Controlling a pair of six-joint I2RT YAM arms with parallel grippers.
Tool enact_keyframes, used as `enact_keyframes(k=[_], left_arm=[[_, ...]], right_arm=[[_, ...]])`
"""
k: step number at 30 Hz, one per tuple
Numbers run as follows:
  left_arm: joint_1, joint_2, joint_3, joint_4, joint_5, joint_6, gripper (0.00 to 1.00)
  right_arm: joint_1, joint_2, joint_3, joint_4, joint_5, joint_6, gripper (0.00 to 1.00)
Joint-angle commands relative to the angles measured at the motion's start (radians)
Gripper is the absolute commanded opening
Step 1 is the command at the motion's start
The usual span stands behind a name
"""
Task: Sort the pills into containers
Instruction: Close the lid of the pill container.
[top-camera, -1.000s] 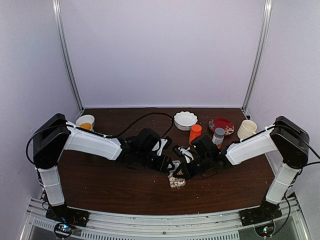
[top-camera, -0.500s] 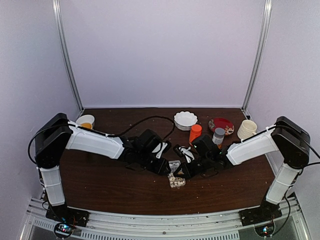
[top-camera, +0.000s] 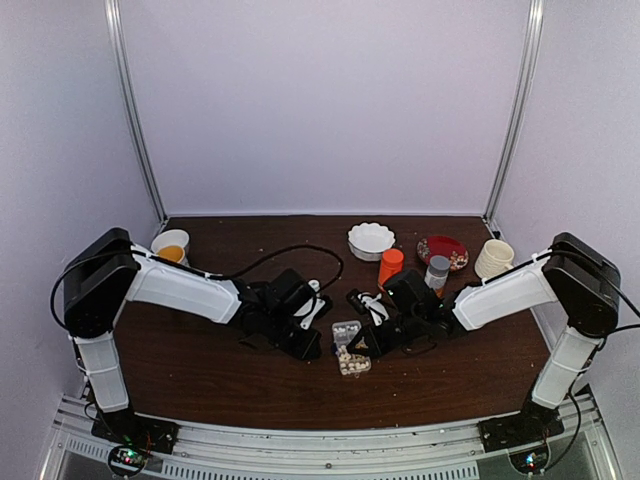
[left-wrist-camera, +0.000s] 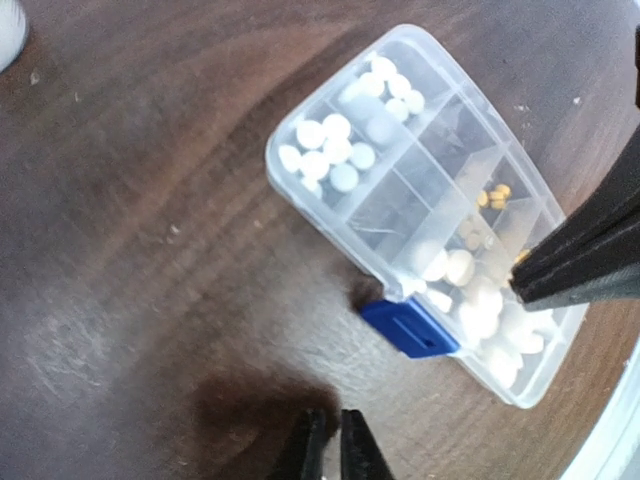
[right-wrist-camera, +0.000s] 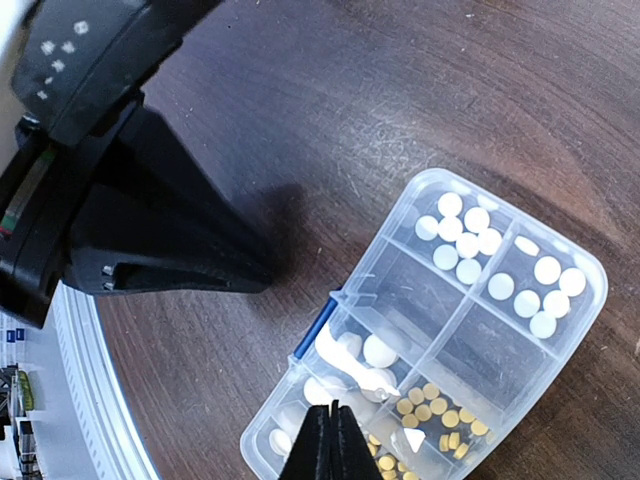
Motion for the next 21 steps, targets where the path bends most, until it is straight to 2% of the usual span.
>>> enact_keyframes(k=[1,13,21], left_arm=[[0.001,-0.023,-0.025,0.107,0.094,0.010,0.00],[-0.001,0.109,0.071,0.174,0.190,-0.018,0.00],[-0.001,0.130,0.094,0.171,0.169,-0.021,0.00]], right_arm=[[-0.001,0.022,-0.015,-0.089,0.074,-0.015,0.00],[0.000,0.020,-0.037,-0.086,0.105,-0.006,0.00],[0.000,0.014,-0.047,-0.080,0.111,0.001,0.00]])
